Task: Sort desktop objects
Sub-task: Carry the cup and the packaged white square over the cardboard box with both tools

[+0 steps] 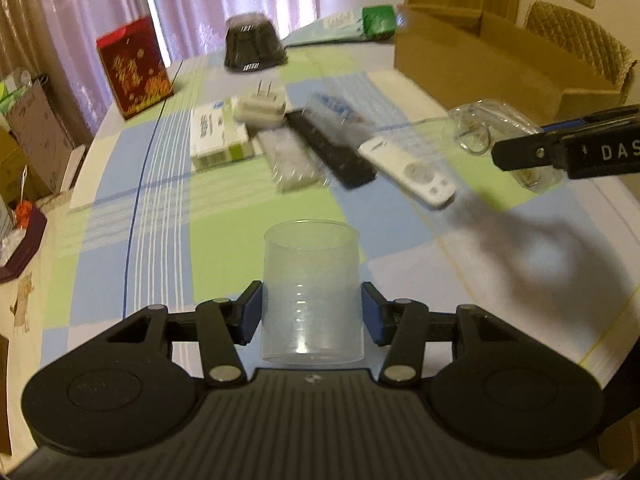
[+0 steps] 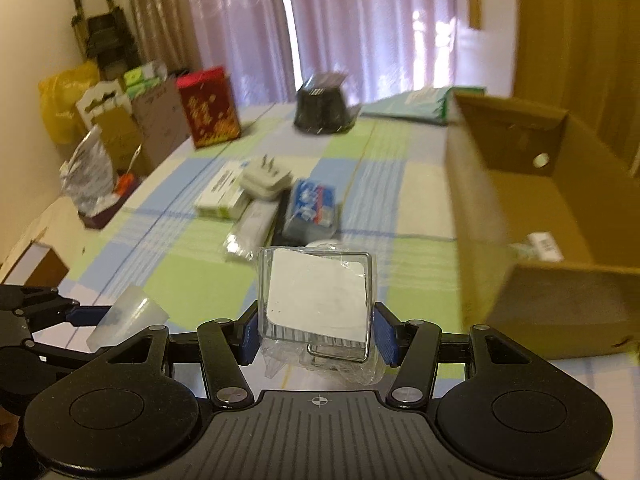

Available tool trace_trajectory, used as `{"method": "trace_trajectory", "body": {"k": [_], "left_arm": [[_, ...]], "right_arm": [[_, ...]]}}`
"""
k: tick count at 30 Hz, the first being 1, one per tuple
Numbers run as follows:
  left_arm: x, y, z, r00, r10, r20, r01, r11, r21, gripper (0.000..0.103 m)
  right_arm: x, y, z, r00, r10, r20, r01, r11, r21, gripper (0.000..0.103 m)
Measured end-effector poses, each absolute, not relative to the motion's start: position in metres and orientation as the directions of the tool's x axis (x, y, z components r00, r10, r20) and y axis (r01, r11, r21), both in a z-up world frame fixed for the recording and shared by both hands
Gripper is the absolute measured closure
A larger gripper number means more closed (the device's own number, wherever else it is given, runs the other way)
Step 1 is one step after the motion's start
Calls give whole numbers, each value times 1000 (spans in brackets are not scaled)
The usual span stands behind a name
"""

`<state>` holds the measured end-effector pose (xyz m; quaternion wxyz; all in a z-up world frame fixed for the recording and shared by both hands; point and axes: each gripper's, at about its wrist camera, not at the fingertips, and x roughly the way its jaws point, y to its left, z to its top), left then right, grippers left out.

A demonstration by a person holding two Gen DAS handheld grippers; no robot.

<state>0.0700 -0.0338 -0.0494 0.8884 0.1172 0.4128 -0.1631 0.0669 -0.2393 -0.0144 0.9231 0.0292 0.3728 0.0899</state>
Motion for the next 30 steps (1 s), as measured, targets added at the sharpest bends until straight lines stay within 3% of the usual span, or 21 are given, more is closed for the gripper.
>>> {"method": "trace_trajectory", "body": {"k": [13,30], "left_arm": [[76,-115,8,634,-338,-695,517,854,56,57],[115,-233,55,609,-501,-615,665,745,50,57]], "right_arm": [[58,-334,52,811,30,-585,3,998,56,48],[73,-418,55,807,-66,-586,97,995,21,48]]}}
